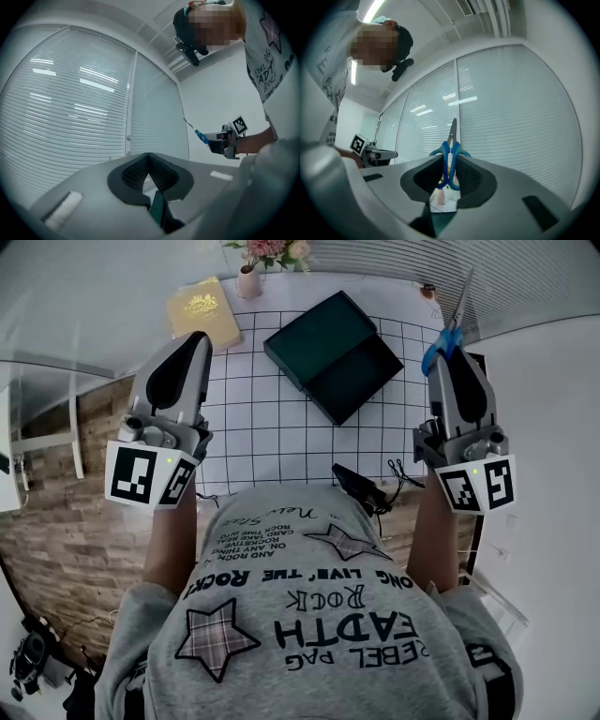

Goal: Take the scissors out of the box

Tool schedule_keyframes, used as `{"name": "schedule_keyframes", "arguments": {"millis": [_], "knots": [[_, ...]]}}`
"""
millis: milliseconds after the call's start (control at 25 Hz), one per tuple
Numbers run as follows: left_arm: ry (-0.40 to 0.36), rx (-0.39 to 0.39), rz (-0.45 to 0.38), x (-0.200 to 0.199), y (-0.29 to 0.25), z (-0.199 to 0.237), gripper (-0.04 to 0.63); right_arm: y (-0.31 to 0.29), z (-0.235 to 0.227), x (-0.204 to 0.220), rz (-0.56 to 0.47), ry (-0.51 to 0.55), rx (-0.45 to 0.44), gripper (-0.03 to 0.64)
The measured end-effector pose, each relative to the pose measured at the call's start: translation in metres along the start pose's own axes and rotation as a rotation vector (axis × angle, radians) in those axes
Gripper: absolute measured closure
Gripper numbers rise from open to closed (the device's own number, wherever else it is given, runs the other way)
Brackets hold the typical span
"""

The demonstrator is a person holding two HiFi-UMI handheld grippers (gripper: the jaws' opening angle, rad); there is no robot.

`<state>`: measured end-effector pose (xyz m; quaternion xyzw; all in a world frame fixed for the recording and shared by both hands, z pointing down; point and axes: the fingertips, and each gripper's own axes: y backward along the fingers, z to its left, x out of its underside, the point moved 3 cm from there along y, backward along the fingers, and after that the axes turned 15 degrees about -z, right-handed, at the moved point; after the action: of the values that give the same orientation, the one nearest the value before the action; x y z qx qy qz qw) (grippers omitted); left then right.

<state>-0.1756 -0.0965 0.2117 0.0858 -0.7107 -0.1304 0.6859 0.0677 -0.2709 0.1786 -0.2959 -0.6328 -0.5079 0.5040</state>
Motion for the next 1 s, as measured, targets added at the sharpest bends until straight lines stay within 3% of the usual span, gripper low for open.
{"name": "schedule_keyframes", "arguments": {"millis": [240,1000], "knots": [[-0.025,-0.003,-0.021,-0.012,-0.002,0.007,0.586,0.005,-0.006,-0.018,-0.072,0.006,0.048,0.522],[-0.006,0.007,-0.032,-0.011,-0.006,0.007,0.586,0.01,-0.001,-0.023,-0.086,0.045,0.075,0.522]]}}
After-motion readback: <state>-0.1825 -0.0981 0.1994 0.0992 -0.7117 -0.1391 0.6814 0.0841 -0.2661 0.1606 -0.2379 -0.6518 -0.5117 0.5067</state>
